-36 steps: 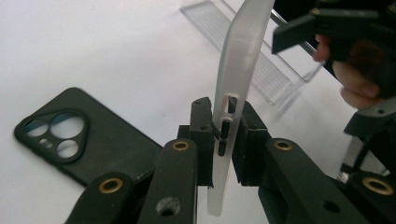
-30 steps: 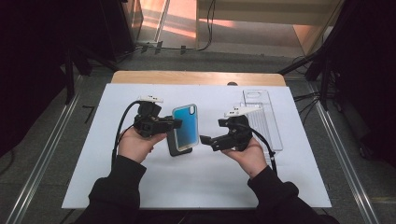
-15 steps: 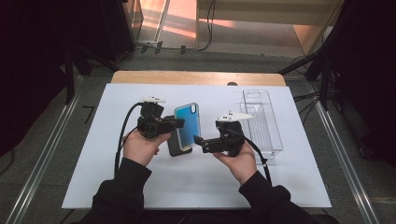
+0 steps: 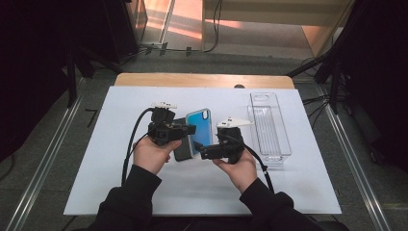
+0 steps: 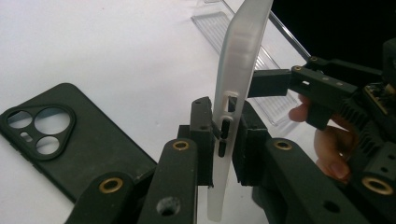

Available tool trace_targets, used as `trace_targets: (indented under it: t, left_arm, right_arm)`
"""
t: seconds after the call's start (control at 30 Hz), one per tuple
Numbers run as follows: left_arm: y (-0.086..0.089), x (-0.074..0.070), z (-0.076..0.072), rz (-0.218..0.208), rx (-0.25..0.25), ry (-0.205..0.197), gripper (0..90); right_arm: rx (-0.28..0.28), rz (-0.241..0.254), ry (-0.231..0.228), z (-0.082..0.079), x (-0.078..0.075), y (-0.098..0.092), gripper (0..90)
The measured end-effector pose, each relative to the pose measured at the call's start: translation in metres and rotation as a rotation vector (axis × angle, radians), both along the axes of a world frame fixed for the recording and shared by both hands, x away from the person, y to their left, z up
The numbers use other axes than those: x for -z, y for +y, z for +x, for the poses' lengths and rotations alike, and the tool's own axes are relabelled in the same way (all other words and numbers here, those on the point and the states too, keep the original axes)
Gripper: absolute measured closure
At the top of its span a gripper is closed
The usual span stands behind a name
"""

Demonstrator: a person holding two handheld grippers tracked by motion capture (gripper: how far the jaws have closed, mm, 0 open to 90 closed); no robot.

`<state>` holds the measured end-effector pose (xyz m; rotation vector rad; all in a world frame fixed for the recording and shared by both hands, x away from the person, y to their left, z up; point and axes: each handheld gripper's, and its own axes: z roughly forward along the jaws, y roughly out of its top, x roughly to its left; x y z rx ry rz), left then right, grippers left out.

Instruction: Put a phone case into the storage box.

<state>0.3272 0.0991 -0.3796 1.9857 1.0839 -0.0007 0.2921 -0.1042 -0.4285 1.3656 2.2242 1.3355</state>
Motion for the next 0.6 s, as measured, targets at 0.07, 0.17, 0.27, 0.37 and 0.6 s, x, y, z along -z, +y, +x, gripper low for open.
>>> trace_targets:
  t: [0.07, 0.17, 0.27, 0.37, 0.6]
  left_arm:
    - [-0.002, 0.001, 0.000, 0.003, 0.008, 0.004, 80.6]
    - [-0.005, 0.002, -0.001, 0.007, 0.014, 0.007, 80.5]
    - [-0.008, 0.003, -0.002, 0.014, 0.019, 0.003, 80.5]
    - [-0.012, 0.003, -0.004, 0.015, 0.023, 0.000, 80.5]
    - [-0.016, 0.005, -0.007, 0.015, 0.028, -0.007, 80.4]
  right_arm:
    - [0.000, -0.006, 0.001, 0.001, 0.001, 0.002, 0.0]
    - [0.003, -0.010, 0.000, 0.002, 0.003, 0.004, 0.0]
    - [0.006, -0.014, 0.005, 0.003, 0.004, 0.007, 0.0]
    - [0.010, -0.019, 0.005, 0.004, 0.006, 0.009, 0.0]
    - [0.011, -0.019, -0.015, 0.006, 0.006, 0.008, 12.5]
